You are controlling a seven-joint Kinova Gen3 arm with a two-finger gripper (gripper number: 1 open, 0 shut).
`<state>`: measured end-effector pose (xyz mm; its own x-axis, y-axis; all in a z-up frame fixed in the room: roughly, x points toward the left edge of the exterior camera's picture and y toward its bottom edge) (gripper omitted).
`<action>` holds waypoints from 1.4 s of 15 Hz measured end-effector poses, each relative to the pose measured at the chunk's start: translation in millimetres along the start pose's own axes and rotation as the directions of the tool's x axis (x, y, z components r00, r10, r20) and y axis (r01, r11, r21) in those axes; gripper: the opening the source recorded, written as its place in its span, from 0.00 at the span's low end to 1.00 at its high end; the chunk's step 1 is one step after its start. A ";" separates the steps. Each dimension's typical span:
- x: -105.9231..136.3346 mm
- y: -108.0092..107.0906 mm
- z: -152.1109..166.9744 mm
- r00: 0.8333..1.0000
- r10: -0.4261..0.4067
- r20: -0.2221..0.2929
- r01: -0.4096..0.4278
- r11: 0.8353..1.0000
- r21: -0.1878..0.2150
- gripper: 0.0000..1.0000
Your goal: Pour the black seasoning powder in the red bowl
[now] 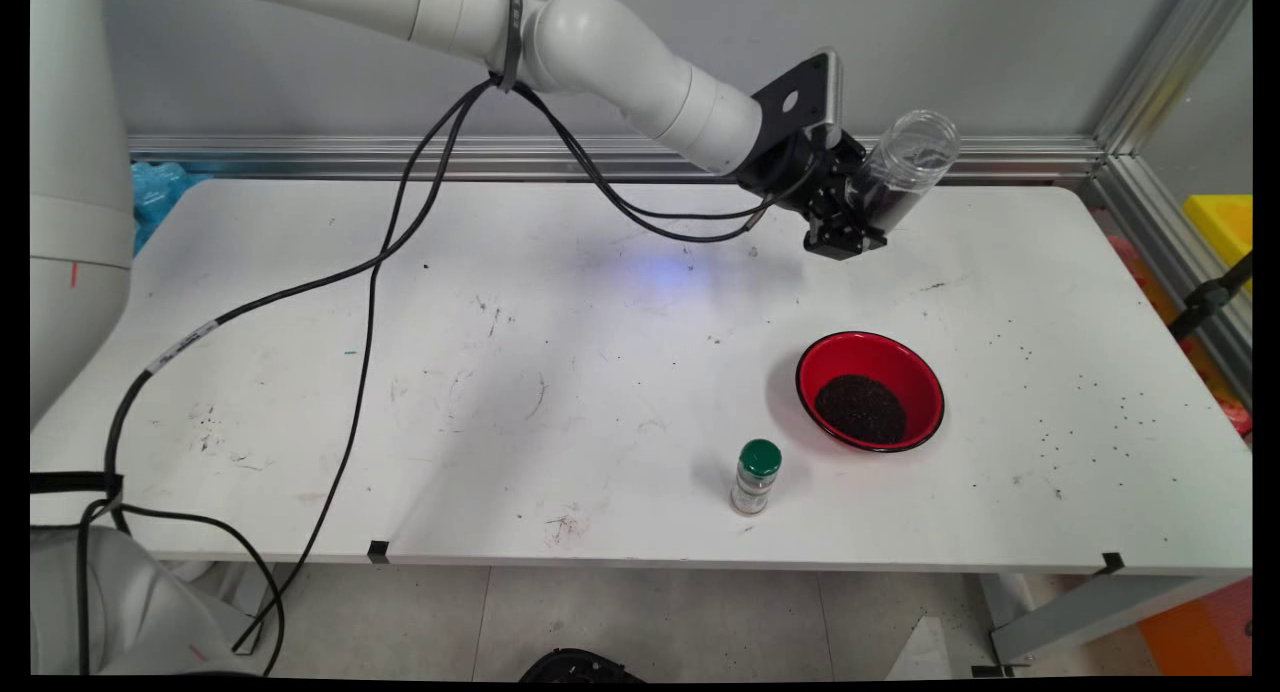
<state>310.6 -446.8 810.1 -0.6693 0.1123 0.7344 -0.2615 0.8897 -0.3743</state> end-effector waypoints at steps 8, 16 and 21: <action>2.5 1.2 10.6 0.990 -0.134 0.035 0.135 0.990 -0.034 0.00; -7.8 -1.8 35.4 0.968 -0.247 0.052 0.249 0.968 -0.034 0.00; -25.4 1.7 48.0 0.956 -0.293 0.032 0.294 0.954 -0.048 0.00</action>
<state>293.8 -469.3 763.7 -0.5850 -0.1674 0.7936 -0.4129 0.9037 -0.1137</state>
